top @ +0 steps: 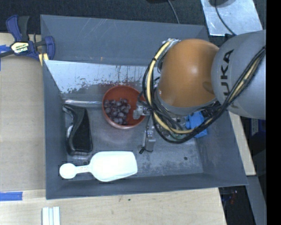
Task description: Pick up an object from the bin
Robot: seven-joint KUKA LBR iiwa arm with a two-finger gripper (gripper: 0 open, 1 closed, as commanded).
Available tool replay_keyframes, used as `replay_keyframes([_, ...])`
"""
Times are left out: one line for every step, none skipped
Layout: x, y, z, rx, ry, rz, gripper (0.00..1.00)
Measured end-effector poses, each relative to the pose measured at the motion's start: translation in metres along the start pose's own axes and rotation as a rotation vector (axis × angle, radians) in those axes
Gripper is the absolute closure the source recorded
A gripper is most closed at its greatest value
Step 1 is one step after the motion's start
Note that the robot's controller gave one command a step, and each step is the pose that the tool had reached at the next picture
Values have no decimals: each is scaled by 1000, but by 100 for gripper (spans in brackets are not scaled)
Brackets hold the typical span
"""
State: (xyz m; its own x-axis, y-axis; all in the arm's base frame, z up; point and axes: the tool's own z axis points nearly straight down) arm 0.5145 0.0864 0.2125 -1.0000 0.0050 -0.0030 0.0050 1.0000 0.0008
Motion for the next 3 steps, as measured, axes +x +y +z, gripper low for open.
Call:
replay_keyframes([0,0,0,0,0,0,0])
replay_keyframes([3,9,-55,-2,-6,-2,0])
replay_keyframes([2,-4,-59,1,1,16,0])
